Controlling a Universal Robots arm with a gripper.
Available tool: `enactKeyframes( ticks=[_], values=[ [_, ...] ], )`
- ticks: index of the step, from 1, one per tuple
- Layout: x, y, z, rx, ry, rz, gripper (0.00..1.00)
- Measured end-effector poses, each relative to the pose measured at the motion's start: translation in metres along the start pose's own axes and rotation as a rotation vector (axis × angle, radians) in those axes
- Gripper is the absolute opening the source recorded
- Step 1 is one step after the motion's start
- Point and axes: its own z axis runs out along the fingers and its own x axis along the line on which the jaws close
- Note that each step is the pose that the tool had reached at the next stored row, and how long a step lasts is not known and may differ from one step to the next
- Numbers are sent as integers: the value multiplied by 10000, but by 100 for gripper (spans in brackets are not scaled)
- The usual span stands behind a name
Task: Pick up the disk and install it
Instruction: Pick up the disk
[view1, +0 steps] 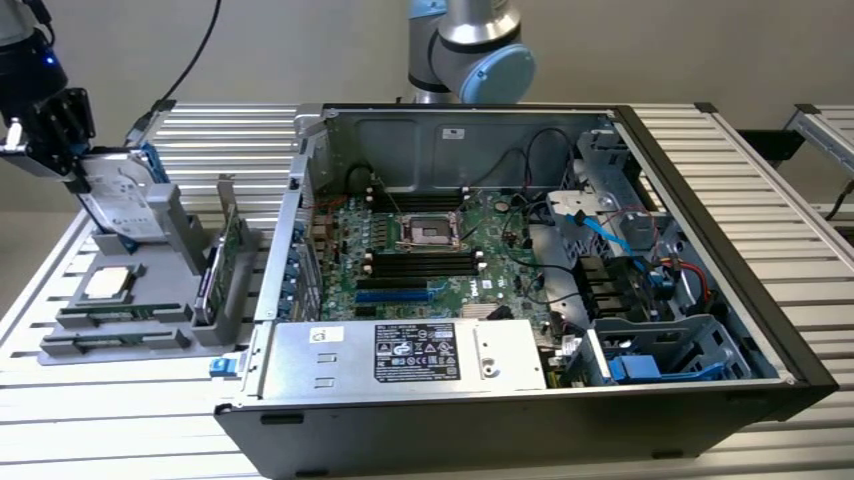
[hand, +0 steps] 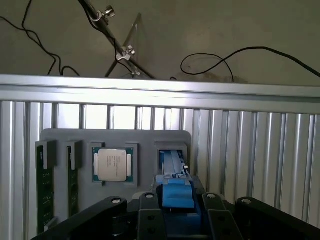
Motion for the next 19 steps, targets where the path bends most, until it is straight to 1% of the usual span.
enactKeyframes(
  ticks=[9,19],
  values=[
    [-14,2,-74,-3,83,3,33],
    [-31,6,-180,-6,167,7,33]
  ],
)
